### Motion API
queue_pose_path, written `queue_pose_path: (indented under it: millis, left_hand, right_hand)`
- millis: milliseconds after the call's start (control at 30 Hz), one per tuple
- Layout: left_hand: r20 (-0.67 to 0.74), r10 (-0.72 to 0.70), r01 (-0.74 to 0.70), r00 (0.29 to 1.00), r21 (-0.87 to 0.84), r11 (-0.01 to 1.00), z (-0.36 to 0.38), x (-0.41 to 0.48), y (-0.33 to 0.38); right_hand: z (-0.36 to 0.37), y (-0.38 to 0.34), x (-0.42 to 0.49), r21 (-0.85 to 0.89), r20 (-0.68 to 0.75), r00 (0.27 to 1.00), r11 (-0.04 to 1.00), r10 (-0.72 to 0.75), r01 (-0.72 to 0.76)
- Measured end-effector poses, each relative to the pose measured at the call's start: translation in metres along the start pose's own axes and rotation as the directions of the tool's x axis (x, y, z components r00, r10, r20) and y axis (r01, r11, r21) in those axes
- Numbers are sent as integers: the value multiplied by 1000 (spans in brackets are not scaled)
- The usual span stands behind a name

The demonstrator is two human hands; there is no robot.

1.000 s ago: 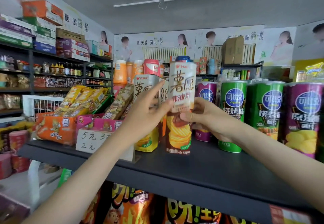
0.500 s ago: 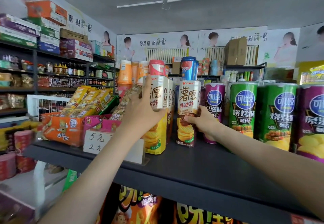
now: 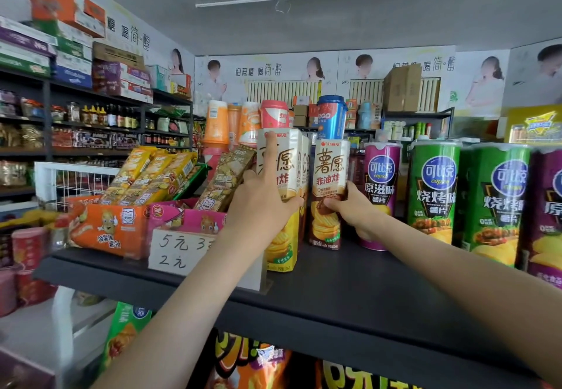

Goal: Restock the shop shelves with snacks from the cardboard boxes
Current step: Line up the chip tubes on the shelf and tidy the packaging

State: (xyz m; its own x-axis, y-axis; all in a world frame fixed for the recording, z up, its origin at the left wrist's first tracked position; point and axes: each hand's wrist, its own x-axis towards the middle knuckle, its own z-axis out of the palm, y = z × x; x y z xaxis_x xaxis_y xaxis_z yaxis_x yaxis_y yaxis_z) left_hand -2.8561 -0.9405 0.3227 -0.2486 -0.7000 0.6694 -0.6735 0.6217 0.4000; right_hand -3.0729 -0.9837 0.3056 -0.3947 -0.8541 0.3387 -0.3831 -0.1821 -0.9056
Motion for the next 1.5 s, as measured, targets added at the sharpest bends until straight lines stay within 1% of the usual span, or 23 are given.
queue_pose_path:
  millis: [100, 267, 433, 633, 800, 867, 1000, 1067, 1133, 1200, 1233, 1300, 1367, 1433, 1500]
  left_hand:
    - [2, 25, -25, 1000, -10, 1000, 0, 2, -2]
    - [23, 45, -44, 999, -39, 998, -1, 3, -7]
    - [32, 36, -33, 999, -93, 995, -2, 6, -12]
    - [8, 20, -19, 1000, -67, 998, 0, 4, -6]
    - [8, -1, 1, 1000, -68, 998, -1, 3, -5]
    - [10, -7, 8, 1000, -55, 998, -3, 1, -2]
    - [1, -36, 36, 999, 66, 997, -6, -6, 4]
    - [-36, -33, 36, 999, 93, 995, -7, -13, 8]
    - [-108, 2, 8, 994, 91, 996, -9, -26, 14]
    - [-199, 46, -32, 979, 73, 997, -11, -46, 22]
    - [-241, 55, -44, 969, 51, 998, -12, -59, 27]
    - [-310, 59, -65, 949, -10, 998, -11, -88, 35]
    - [-370, 52, -86, 928, -76, 993, -9, -120, 41]
    - [-412, 22, -78, 911, -120, 990, -7, -155, 41]
    - [-414, -70, -13, 908, -193, 981, -7, -192, 37]
  right_hand:
    - [0, 2, 3, -15, 13, 1000, 1000, 0, 0]
    - [3, 0, 3, -18, -24, 1000, 1000, 9, -9]
    - [0, -4, 6, -96, 26, 999, 995, 44, -41]
    - [-1, -4, -3, -51, 7, 1000, 999, 14, -13]
    - [-3, -5, -7, -98, 37, 999, 995, -15, 19]
    - [-4, -6, -10, -112, 41, 999, 994, -5, 9]
    - [-7, -3, -15, -178, 3, 1000, 984, -13, 14]
    - [-9, -8, -30, -238, -63, 997, 970, -53, 37]
    - [-13, -15, -50, -330, -142, 985, 943, -101, 49]
    - [-18, -26, -77, -400, -152, 973, 911, -176, 102]
    - [-19, -31, -91, -407, -139, 967, 902, -215, 142]
    - [-23, -39, -123, -397, -91, 960, 893, -266, 210]
    - [-23, -44, -155, -341, -28, 953, 899, -300, 273]
    - [-19, -46, -191, -207, 19, 941, 920, -337, 333]
    - [-12, -42, -230, -42, 64, 919, 919, -388, 391]
